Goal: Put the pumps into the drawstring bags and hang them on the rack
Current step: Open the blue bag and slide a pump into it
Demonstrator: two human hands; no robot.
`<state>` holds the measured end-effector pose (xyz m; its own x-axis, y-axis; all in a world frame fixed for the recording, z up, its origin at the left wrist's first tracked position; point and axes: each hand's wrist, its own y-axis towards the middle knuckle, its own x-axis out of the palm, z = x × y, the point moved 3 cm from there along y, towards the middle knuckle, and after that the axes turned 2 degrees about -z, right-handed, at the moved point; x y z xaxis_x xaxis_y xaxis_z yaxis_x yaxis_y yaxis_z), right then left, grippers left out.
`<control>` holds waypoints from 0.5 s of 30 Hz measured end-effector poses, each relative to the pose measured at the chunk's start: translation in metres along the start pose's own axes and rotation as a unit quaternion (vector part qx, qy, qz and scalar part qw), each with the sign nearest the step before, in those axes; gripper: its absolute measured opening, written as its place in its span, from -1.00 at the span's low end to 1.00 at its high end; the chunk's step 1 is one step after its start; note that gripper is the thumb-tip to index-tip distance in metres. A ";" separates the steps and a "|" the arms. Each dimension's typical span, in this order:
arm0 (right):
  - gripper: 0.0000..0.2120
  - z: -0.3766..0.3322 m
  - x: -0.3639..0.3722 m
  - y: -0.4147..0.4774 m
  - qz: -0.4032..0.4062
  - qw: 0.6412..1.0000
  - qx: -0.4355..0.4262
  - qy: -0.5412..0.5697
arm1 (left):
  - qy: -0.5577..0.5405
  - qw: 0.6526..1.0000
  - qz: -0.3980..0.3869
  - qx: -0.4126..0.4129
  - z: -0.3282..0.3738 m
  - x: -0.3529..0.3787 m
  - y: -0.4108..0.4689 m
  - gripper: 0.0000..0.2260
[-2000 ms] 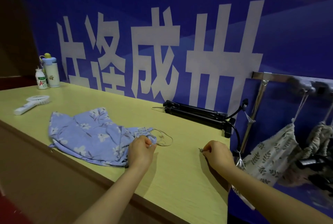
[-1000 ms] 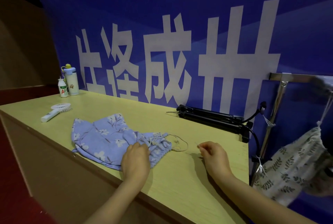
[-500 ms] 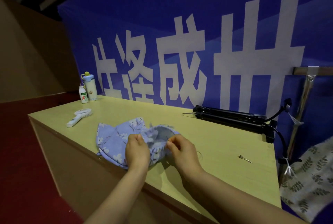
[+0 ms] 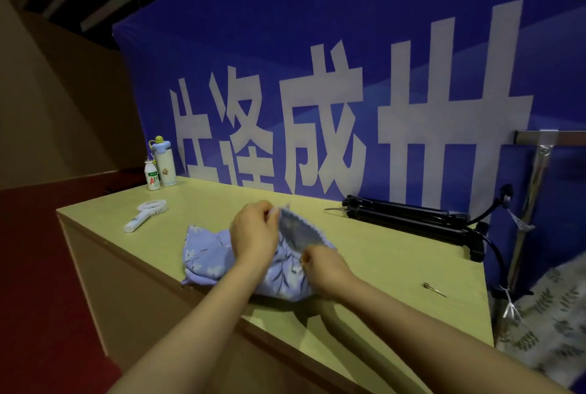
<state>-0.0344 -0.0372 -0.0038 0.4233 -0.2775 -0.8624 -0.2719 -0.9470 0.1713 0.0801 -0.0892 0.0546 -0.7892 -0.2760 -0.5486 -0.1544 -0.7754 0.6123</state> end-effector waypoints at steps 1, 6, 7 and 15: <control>-0.80 0.002 -0.012 0.003 0.026 1.000 0.001 0.013 | -0.040 0.999 -0.004 -0.008 0.012 0.000 0.006 -0.75; -0.84 0.008 -0.080 0.018 0.221 0.969 -0.036 0.103 | -0.108 0.986 0.125 -0.004 0.055 -0.017 0.045 -0.78; -0.85 0.008 -0.088 0.020 0.235 0.965 -0.047 0.107 | -0.091 0.990 0.112 0.004 0.056 -0.013 0.050 -0.79; -0.86 0.047 -0.051 0.024 0.097 0.992 0.005 0.076 | 0.031 0.988 -0.148 -0.030 0.031 0.037 0.029 -0.80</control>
<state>-0.1029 -0.0387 0.0221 0.4870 -0.4760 -0.7323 -0.3689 -0.8721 0.3215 0.0276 -0.1045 0.0700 -0.6758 -0.0648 -0.7342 -0.3358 -0.8597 0.3850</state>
